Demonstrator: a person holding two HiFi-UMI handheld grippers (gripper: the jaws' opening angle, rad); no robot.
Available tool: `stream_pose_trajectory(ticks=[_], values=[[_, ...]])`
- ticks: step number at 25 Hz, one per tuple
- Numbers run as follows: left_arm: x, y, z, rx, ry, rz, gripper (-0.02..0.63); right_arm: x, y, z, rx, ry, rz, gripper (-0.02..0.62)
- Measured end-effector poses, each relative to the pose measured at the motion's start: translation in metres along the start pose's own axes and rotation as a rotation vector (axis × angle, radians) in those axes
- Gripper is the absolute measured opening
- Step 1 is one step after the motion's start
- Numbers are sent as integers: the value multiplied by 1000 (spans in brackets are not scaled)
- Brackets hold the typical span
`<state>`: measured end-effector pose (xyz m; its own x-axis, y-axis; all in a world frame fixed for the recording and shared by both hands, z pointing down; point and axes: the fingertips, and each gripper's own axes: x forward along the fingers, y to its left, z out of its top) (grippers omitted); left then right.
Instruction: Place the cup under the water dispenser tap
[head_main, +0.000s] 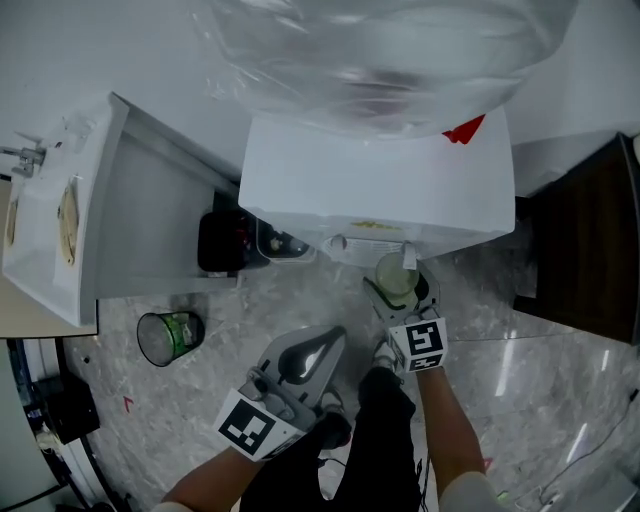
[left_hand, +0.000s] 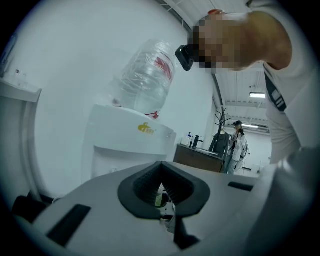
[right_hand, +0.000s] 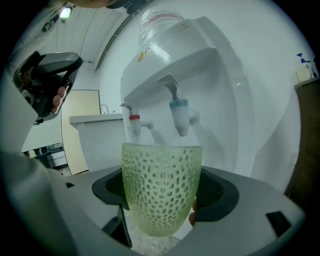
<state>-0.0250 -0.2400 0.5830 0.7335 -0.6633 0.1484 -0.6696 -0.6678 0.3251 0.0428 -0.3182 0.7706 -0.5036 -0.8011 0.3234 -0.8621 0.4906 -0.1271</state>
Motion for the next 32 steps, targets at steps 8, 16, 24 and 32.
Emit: stream_pose_trajectory(ticks=[8,16,24,32], values=[[7,14,-31,-4,23,7,6,31,-24,-21,-109,-54,-100,368],[12,18,-61,-12,56,6,6,43,-43,-42,-81,-108,-183,367],[20,18,-74,-18,75,5,6,47,-43,-48,-91,-152,-200,367],[18,16,-85,-47,105,3,6,45,-42,-61,-112,-88,-192,368]])
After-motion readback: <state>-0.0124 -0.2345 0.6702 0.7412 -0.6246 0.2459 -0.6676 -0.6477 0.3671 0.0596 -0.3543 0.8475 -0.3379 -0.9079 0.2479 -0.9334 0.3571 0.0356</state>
